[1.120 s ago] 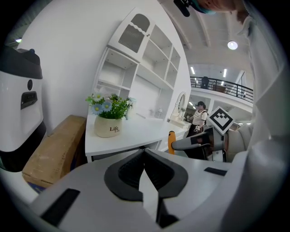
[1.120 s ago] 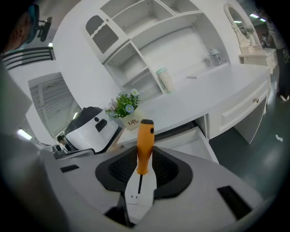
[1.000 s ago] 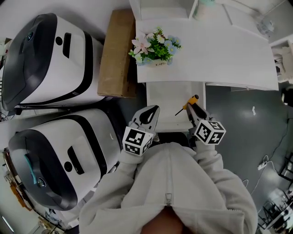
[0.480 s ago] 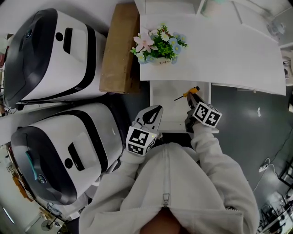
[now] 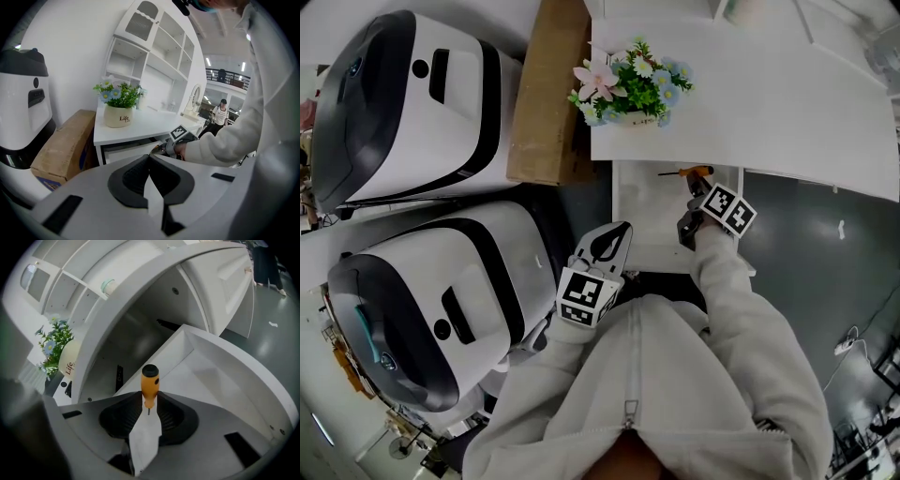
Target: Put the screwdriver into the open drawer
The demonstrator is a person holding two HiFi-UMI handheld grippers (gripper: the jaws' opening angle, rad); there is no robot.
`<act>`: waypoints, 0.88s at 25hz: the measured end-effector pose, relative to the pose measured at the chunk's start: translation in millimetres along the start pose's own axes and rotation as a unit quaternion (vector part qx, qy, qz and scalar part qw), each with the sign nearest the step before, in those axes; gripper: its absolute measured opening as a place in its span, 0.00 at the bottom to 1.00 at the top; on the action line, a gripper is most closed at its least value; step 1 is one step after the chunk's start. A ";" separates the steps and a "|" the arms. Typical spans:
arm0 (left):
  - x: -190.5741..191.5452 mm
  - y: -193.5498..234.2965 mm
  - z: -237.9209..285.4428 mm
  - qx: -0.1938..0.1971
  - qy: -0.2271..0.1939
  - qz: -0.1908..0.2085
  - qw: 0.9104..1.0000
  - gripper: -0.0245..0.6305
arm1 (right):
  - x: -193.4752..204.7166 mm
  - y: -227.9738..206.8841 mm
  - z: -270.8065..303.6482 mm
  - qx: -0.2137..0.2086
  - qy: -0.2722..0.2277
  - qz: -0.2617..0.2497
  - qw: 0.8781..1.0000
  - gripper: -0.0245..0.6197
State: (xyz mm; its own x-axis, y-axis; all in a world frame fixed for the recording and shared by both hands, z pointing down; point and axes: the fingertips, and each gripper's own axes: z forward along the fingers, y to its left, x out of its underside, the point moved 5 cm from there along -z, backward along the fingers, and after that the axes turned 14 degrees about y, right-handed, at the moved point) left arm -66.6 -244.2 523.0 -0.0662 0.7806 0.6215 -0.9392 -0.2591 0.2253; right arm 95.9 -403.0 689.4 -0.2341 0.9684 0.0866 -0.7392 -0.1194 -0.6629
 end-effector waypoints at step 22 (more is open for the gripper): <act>15.2 11.2 -5.6 -0.031 0.020 -0.043 0.998 0.06 | -13.8 -34.6 58.0 -0.003 -0.007 0.151 0.989 0.19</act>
State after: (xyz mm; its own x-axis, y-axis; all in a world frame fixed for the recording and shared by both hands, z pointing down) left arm -80.0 -232.0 530.8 0.0030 0.8212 0.5706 -0.9608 -0.1559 0.2293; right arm 88.0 -424.9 754.3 -0.4513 0.8861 -0.1055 -0.6306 -0.4003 -0.6649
